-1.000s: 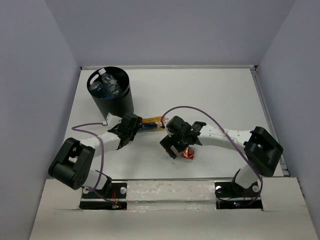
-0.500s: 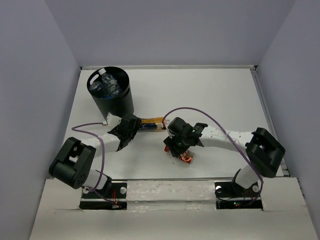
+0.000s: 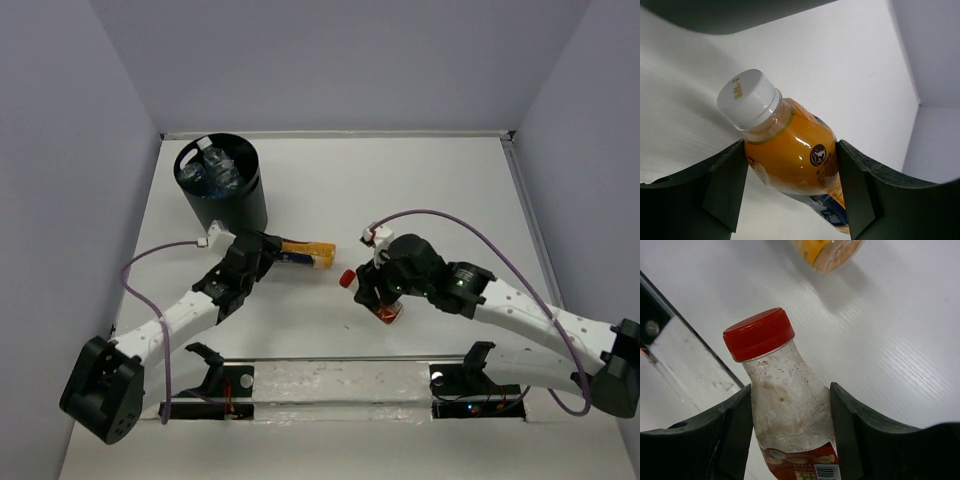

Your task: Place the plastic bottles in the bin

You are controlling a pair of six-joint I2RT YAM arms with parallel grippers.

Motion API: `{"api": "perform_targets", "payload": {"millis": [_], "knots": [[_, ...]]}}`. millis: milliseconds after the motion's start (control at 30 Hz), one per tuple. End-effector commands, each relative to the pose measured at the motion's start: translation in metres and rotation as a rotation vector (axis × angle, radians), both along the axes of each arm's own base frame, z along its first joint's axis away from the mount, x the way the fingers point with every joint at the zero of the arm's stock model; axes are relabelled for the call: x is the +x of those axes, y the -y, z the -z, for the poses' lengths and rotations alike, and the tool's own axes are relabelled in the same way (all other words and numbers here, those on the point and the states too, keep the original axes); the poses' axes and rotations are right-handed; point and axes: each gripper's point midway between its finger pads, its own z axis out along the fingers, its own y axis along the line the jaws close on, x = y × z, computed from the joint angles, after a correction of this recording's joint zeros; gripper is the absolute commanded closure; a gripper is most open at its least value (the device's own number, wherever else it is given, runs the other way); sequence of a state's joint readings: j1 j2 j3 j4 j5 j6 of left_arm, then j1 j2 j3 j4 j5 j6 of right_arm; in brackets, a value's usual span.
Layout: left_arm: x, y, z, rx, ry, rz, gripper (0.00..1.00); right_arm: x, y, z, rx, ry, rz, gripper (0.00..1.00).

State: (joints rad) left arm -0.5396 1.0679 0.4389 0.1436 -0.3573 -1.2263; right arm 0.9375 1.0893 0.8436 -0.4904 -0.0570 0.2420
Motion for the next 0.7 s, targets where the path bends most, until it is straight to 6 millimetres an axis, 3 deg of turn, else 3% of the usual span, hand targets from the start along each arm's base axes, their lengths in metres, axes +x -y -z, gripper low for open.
{"api": "perform_targets", "payload": {"millis": [0,33,67,133,167,200,267,300,433,467,667], "knots": [[0.004,-0.005,-0.102,0.085,0.228,0.038,0.85,0.000,0.005,-0.054,0.182,0.091,0.071,0.70],[0.004,-0.008,-0.122,0.098,0.269,0.037,0.85,-0.001,0.007,-0.060,0.202,0.101,0.080,0.70],[0.002,-0.014,-0.158,0.136,0.329,0.037,0.85,-0.002,0.008,-0.066,0.225,0.105,0.088,0.70],[0.002,-0.022,-0.195,0.176,0.385,0.024,0.85,0.000,0.014,-0.078,0.260,0.142,0.119,0.71],[0.002,-0.023,-0.212,0.193,0.409,0.031,0.85,0.000,0.014,-0.080,0.267,0.143,0.122,0.71],[0.001,-0.029,-0.247,0.202,0.457,0.007,0.85,0.002,0.015,-0.081,0.274,0.147,0.136,0.71],[0.003,-0.048,-0.280,0.305,0.498,-0.055,0.85,0.003,0.014,-0.081,0.284,0.147,0.142,0.71],[0.004,-0.055,-0.313,0.323,0.545,-0.091,0.85,0.003,0.013,-0.081,0.288,0.146,0.146,0.71],[0.012,-0.093,-0.367,0.588,0.561,-0.222,0.84,0.006,0.008,-0.080,0.312,0.144,0.152,0.71],[0.010,-0.102,-0.389,0.607,0.579,-0.262,0.84,0.007,0.006,-0.082,0.327,0.148,0.153,0.71],[0.046,-0.146,-0.391,0.869,0.434,-0.423,0.84,0.006,0.004,-0.082,0.348,0.147,0.151,0.71]]}}
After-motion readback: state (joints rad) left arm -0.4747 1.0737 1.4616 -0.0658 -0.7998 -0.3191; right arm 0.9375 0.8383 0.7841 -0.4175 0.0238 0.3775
